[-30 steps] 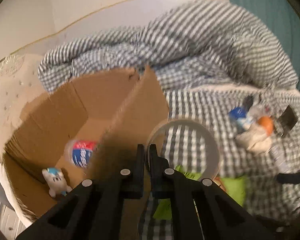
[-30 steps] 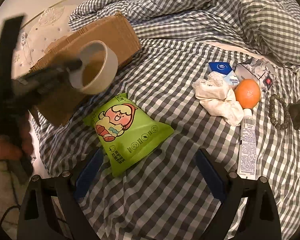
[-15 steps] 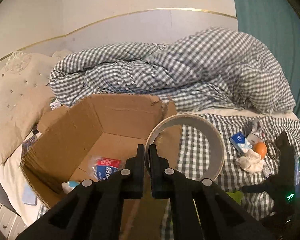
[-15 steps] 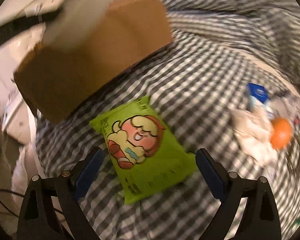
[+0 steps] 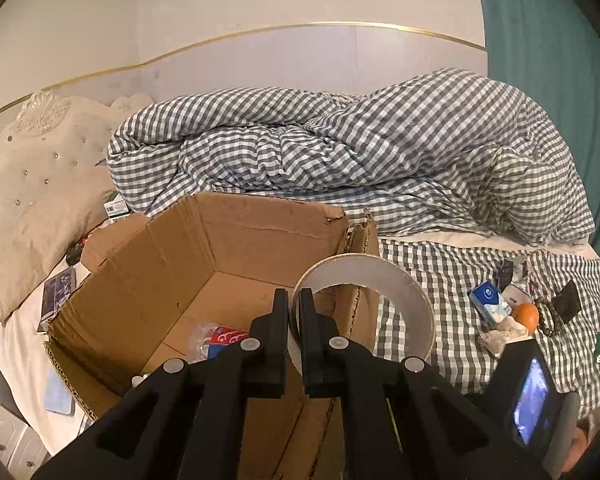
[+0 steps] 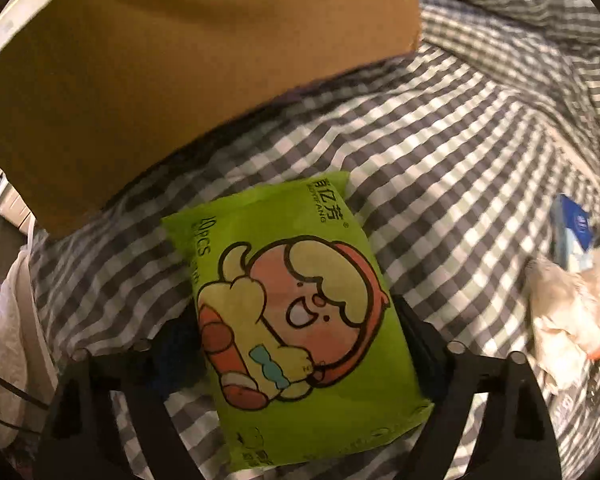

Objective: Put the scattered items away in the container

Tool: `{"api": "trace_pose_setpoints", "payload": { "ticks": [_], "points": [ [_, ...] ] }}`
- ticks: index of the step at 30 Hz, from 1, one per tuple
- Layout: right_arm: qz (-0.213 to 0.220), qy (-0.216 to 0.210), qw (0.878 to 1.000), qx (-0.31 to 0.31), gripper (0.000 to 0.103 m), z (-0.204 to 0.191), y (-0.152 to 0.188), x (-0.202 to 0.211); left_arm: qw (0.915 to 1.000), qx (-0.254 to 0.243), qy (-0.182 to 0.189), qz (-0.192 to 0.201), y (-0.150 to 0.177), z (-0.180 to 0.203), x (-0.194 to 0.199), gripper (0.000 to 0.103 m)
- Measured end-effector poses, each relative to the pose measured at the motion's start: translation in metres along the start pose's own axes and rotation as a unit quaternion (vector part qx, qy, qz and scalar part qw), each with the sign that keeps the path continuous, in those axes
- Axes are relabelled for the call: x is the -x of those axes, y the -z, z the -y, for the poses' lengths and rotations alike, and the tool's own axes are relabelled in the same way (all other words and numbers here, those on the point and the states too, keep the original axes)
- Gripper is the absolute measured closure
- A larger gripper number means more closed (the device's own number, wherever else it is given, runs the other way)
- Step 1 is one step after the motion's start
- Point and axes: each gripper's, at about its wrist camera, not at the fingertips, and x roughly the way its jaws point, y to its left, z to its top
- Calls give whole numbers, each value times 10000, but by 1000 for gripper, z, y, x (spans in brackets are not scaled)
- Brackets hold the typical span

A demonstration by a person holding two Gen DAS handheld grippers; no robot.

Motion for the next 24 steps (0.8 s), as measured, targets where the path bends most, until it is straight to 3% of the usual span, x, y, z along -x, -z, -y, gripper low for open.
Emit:
{"api": "trace_pose_setpoints", "payload": {
  "ticks": [9,14,24],
  "points": [
    [406,138,9951,-893,26,3,21,35,9999,89,-115,-2,1,-8,3,98],
    [703,-283,9889,-1279,26,-6,15,61,9995,234,-207,-29,-4,-21,8,98],
    [1606,-42,9827,-918,26,-30,-64,131,9973,569,-445,126,-31,-79,11,98]
  ]
}}
